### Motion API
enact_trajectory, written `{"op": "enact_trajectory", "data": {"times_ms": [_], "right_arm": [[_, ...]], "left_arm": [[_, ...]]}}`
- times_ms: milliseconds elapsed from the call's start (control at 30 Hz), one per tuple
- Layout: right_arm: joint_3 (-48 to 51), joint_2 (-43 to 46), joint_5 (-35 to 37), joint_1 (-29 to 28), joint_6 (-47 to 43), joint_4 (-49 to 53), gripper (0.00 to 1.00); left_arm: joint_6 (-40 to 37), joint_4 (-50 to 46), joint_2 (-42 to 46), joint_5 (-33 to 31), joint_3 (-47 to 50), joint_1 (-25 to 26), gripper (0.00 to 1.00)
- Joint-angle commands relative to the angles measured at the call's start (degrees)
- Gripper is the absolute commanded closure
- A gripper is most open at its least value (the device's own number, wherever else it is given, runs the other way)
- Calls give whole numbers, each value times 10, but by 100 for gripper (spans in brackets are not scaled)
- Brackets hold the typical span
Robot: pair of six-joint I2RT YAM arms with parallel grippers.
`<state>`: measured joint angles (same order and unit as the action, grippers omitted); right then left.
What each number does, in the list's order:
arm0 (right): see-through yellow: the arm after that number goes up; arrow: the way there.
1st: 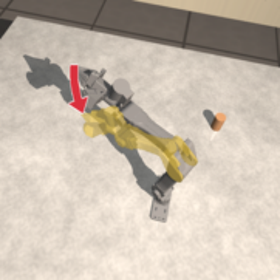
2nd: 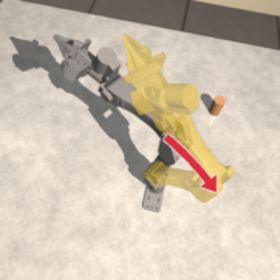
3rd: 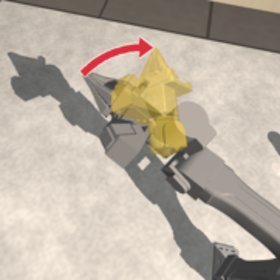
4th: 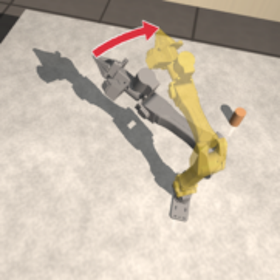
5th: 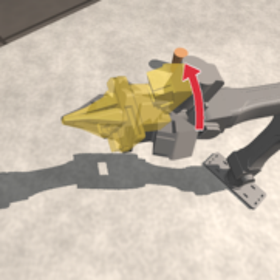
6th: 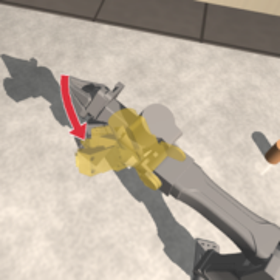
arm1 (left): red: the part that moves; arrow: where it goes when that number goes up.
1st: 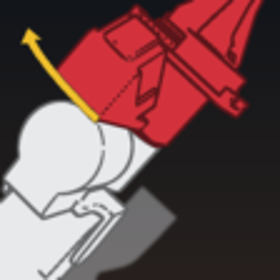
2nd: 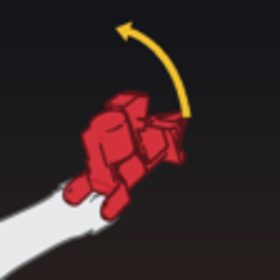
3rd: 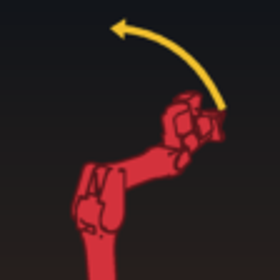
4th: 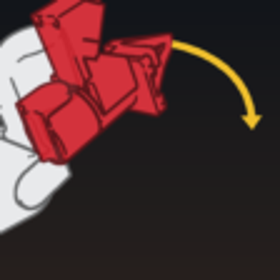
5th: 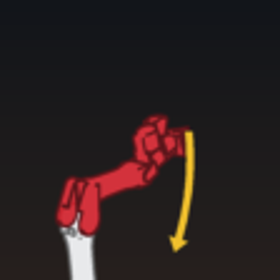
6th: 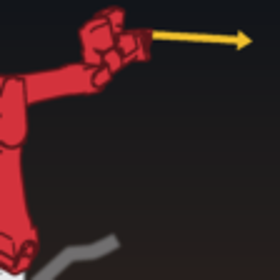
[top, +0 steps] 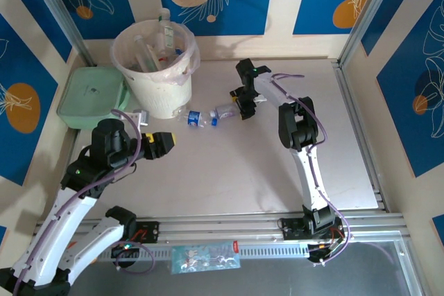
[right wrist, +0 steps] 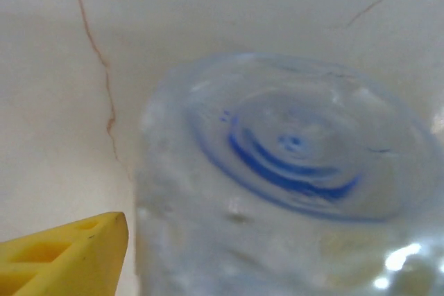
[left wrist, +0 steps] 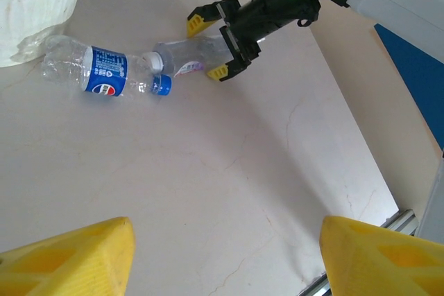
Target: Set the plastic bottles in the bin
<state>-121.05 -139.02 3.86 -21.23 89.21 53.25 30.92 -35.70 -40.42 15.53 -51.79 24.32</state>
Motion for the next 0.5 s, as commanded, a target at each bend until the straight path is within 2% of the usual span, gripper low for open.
{"op": "enact_trajectory", "data": {"times_ms": [0,133,200,467], "right_arm": [[19,13,-17,7,28,-13,31],[71,52,-23,14,41,-54,37],[104,74,-32,20,43,-85,43],[198,185,-54,41,27,-144,48]], "left_arm": [[-18,-10,4,-14,-2,6,30],[-21,-9,-1,-19,-5,6,30],[-23,-7,-4,-19,-5,6,30],[-20,13,-28,-1,-16,6,30]]}}
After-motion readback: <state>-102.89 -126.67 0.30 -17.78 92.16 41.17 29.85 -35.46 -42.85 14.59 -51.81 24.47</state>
